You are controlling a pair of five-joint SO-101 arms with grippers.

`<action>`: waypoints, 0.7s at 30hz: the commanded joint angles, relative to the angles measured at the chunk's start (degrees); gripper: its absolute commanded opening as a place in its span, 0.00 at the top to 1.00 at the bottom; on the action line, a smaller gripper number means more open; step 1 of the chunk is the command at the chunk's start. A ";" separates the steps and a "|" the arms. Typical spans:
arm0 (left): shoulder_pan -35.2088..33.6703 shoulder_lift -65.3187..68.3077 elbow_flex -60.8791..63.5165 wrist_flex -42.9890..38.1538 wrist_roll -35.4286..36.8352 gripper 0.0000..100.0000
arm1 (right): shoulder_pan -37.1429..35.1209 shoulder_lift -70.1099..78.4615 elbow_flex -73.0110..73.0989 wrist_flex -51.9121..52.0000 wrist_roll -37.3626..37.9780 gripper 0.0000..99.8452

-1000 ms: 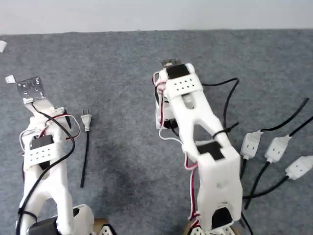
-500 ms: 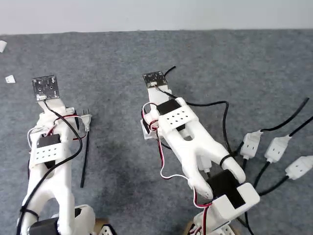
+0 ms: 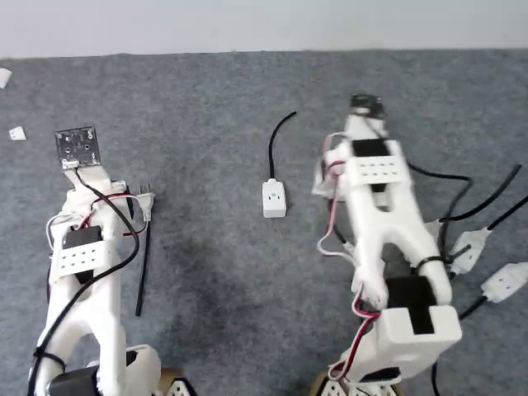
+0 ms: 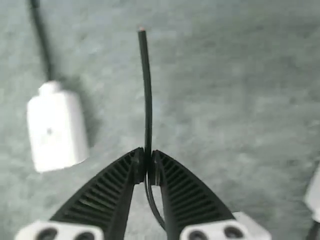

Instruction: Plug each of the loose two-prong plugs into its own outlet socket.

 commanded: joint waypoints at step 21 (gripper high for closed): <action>0.62 -1.14 -0.48 -1.32 -0.62 0.99 | -11.47 1.89 -17.32 6.37 -9.85 0.88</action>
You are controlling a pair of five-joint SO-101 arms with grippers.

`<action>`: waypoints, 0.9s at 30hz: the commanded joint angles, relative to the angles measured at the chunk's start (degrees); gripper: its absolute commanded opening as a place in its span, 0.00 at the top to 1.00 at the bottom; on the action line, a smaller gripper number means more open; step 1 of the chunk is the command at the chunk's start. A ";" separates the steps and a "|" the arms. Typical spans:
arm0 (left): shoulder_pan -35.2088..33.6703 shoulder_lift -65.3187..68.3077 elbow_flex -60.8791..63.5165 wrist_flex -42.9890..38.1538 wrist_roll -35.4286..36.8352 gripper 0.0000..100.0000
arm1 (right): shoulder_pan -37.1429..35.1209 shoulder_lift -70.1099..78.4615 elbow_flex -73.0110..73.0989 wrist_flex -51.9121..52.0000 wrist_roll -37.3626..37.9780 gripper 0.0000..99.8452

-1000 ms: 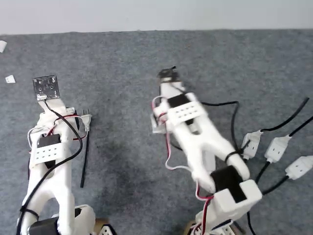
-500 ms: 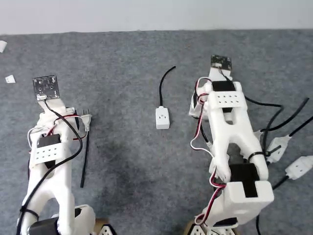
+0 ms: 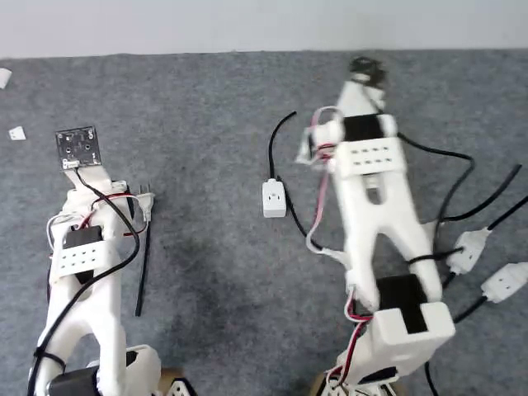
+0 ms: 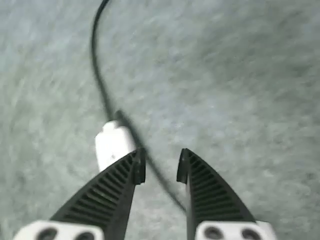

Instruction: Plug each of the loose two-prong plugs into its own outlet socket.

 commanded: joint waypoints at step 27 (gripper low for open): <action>0.26 -1.14 -0.48 -1.32 -0.62 0.99 | -8.48 12.09 -3.25 -6.02 -1.23 0.87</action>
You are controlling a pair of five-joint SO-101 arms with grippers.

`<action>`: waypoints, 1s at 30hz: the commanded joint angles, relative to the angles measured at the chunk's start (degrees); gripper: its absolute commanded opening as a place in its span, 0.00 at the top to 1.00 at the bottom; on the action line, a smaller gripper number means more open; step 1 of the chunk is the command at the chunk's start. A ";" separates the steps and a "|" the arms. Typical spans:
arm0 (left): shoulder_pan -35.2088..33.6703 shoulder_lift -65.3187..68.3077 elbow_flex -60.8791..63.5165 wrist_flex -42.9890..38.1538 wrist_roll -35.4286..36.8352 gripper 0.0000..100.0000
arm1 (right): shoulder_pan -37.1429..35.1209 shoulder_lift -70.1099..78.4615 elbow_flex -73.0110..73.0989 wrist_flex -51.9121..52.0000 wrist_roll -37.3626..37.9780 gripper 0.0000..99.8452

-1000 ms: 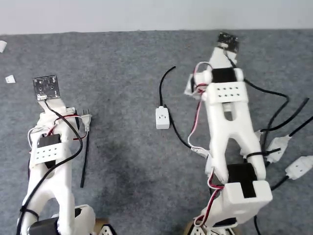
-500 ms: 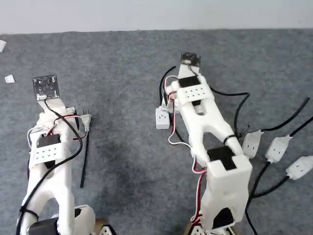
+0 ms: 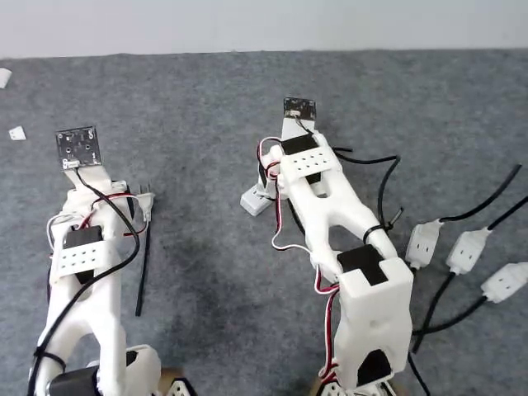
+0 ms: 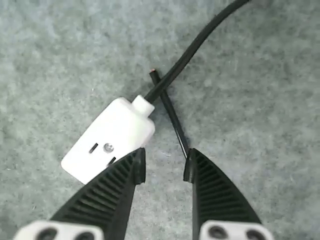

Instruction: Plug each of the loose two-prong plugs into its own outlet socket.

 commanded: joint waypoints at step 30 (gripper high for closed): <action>0.18 -1.14 -0.48 -1.23 -0.62 0.99 | -6.55 4.35 -4.84 -8.13 -9.14 0.86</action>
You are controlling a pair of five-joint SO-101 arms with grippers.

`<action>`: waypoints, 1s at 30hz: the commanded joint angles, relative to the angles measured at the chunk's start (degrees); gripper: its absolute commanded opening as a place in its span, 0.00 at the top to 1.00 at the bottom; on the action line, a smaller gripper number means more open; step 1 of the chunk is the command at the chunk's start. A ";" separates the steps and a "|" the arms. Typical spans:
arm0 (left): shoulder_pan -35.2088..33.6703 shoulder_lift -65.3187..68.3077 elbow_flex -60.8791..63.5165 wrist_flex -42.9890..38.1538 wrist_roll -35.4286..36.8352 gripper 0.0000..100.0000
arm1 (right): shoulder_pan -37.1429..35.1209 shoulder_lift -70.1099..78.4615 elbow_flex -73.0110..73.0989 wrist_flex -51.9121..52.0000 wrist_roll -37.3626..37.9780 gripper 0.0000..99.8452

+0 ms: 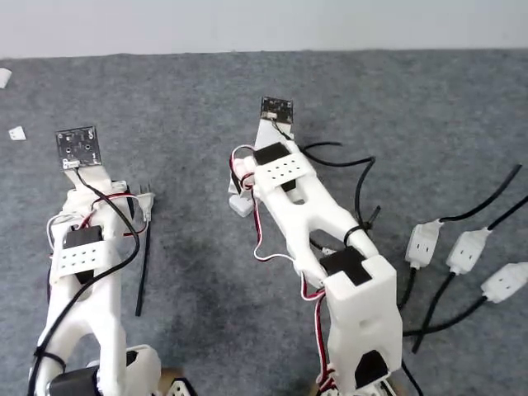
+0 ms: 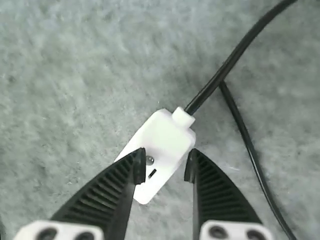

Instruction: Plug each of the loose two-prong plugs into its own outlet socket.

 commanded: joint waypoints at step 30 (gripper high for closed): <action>0.09 -1.14 -0.48 -1.23 -0.62 0.99 | -4.62 11.47 -20.48 11.47 0.70 0.95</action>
